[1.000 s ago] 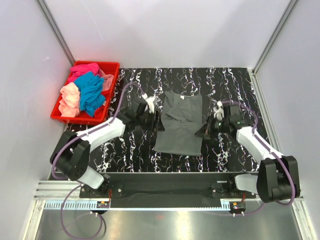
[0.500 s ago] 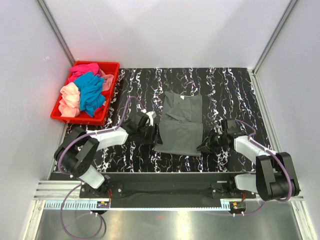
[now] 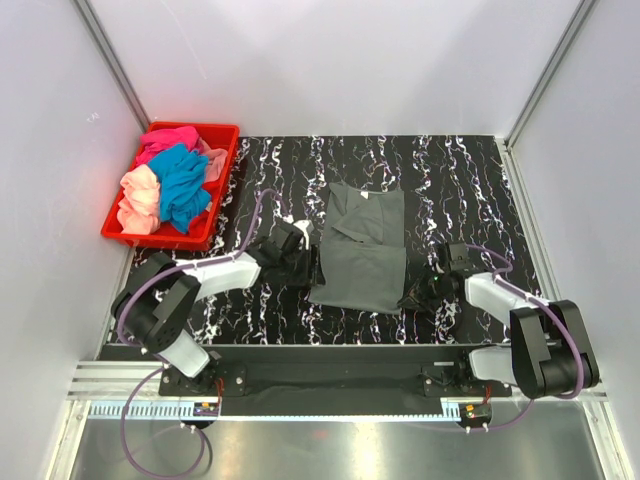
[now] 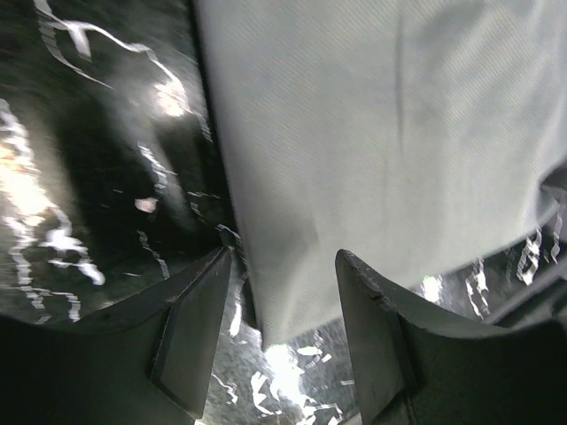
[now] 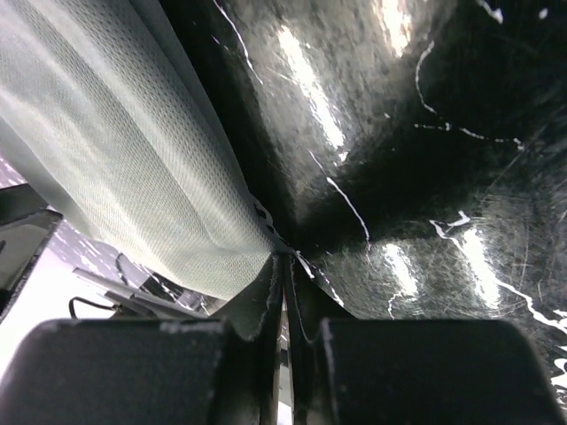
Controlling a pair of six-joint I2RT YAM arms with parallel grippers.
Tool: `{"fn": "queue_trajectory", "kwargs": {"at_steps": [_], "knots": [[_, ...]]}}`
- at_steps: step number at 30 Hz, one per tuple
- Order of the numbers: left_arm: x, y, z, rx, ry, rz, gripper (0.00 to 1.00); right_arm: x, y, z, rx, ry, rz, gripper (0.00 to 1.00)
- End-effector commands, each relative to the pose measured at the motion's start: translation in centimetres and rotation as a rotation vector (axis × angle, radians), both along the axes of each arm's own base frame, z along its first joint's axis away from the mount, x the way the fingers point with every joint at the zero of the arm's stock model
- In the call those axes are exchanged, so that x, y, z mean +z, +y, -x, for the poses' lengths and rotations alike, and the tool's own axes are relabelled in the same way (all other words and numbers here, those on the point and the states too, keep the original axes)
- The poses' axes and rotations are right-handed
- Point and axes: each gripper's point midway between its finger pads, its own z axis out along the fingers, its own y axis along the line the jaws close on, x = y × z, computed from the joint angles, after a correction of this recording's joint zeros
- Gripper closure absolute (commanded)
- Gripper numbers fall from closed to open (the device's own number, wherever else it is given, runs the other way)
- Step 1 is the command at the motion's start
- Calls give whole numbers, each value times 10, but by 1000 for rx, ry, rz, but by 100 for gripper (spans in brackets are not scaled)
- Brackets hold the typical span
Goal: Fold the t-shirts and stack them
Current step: Fold the tshirt
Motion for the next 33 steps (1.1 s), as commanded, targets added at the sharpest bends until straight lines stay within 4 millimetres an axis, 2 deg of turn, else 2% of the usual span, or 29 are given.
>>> {"fn": "queue_trajectory", "kwargs": {"at_steps": [1,2,4,5,6,9,10,11,13,14,16,17,19,20,22,27,33], "knots": [[-21,32,-1,69,11,-166,42,-3,-11,-8,-19,-5,95,91],[-13,28,-2,60,-8,-140,42,1,-11,-9,-8,-14,96,90],[5,22,-3,46,-30,-100,40,22,-8,-16,26,-80,87,83],[14,20,-6,30,-50,-93,40,28,-9,-11,42,-70,92,79],[33,18,-8,21,-75,-76,39,43,-8,-20,52,-106,89,71],[58,17,-4,-20,-97,-58,36,64,-1,-12,94,-118,48,62],[58,18,3,-37,-86,-49,34,67,2,-9,97,-119,24,57],[57,18,7,-49,-84,-41,33,69,8,-3,112,-110,-18,55],[55,17,17,-74,-68,-8,32,63,6,7,102,-88,-25,54],[45,21,27,-83,-39,-8,30,59,3,12,94,-71,-3,52],[43,16,33,-104,-33,35,30,61,0,15,79,-76,7,49],[35,17,39,-105,-12,40,27,60,0,19,75,-66,0,45],[32,14,37,-102,-24,73,26,61,3,20,59,-57,-24,43],[24,17,39,-79,4,78,25,60,5,21,58,-57,-35,43],[22,14,36,-68,4,102,25,55,3,23,48,-35,-27,41],[0,18,26,-25,22,49,25,38,3,24,29,-5,-22,40],[-18,16,24,-10,58,36,30,23,3,23,-14,8,-32,41]]}}
